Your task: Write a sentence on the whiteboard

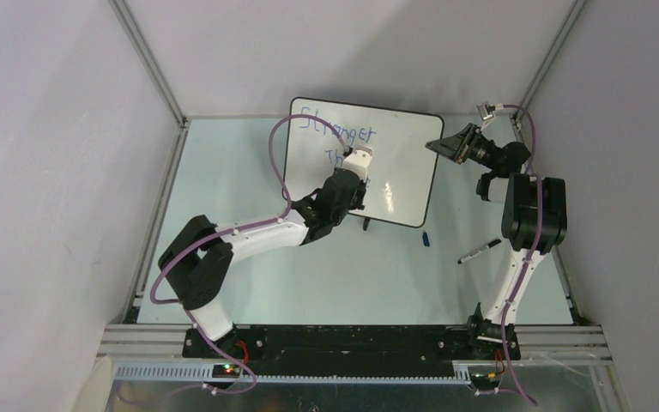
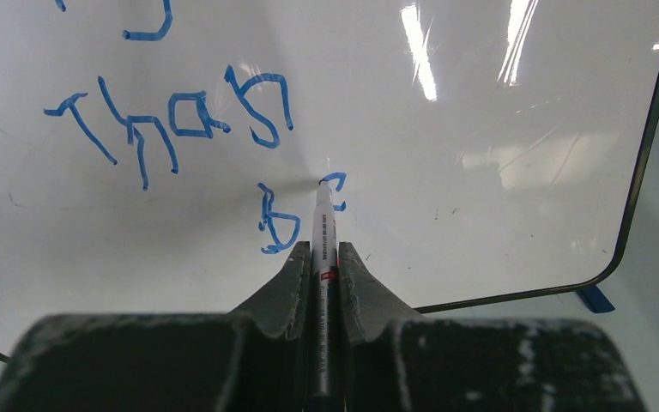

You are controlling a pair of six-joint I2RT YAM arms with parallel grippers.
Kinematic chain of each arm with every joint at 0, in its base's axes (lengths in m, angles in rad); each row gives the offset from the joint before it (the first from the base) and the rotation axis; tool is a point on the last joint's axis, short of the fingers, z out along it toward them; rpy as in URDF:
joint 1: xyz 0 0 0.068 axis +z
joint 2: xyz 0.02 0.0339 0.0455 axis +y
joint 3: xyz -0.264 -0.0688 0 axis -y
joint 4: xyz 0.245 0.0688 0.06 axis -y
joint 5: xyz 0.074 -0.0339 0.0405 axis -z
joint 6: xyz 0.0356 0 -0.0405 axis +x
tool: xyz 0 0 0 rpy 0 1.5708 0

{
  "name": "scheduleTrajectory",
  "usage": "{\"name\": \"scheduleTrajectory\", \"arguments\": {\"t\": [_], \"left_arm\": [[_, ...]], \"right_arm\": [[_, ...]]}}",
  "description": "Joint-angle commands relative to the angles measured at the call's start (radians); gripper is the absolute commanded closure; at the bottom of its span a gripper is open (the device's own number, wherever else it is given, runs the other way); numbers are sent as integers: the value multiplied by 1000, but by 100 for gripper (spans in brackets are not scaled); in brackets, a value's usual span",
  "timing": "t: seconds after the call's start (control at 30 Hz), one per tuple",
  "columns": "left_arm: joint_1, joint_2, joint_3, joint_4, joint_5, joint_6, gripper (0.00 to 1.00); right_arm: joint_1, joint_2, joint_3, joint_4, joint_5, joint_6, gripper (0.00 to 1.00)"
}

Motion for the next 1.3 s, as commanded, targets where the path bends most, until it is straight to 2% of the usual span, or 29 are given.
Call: {"name": "scheduleTrajectory", "arguments": {"t": [0.0, 0.8, 1.27], "left_arm": [[2, -37, -14, -4, -27, 21, 100], [2, -72, -67, 1, 3, 16, 100], [-6, -78, -77, 27, 85, 12, 100]], "right_arm": [[2, -76, 11, 43, 7, 53, 100], [1, -76, 10, 43, 7, 54, 100], [2, -76, 10, 43, 7, 53, 100]]}}
